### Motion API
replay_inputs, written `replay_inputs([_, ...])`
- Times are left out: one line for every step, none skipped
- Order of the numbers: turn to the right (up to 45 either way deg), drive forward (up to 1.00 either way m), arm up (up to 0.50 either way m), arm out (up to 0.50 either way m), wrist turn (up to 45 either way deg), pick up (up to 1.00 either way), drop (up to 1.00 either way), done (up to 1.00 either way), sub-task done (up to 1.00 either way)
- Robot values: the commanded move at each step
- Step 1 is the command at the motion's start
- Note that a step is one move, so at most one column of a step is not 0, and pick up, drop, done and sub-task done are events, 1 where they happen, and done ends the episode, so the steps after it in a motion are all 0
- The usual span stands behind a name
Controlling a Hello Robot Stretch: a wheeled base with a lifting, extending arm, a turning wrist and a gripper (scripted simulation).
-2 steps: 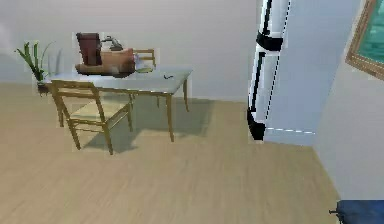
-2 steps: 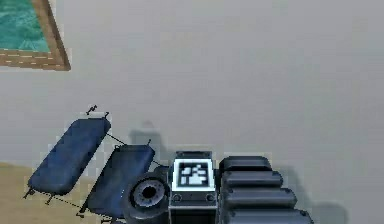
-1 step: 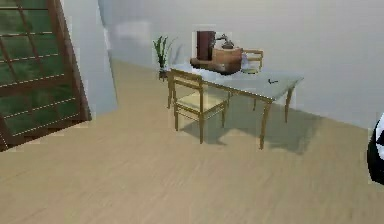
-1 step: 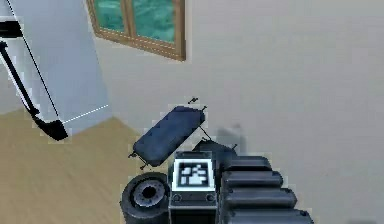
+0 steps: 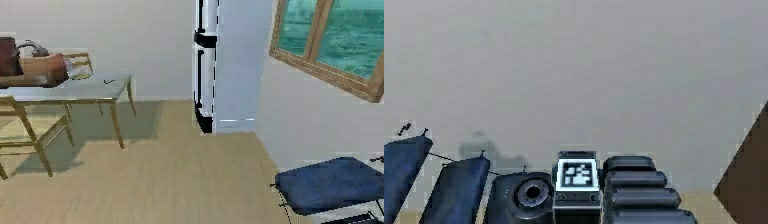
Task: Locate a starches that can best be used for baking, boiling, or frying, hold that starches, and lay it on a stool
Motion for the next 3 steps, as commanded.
replay_inputs([45.0,0.00,0.00,0.00,0.0,0.00,0.00,0.00,0.00])
replay_inputs([45.0,0.00,0.00,0.00,0.0,0.00,0.00,0.00,0.00])
replay_inputs([15.0,0.00,0.00,0.00,0.0,0.00,0.00,0.00,0.00])
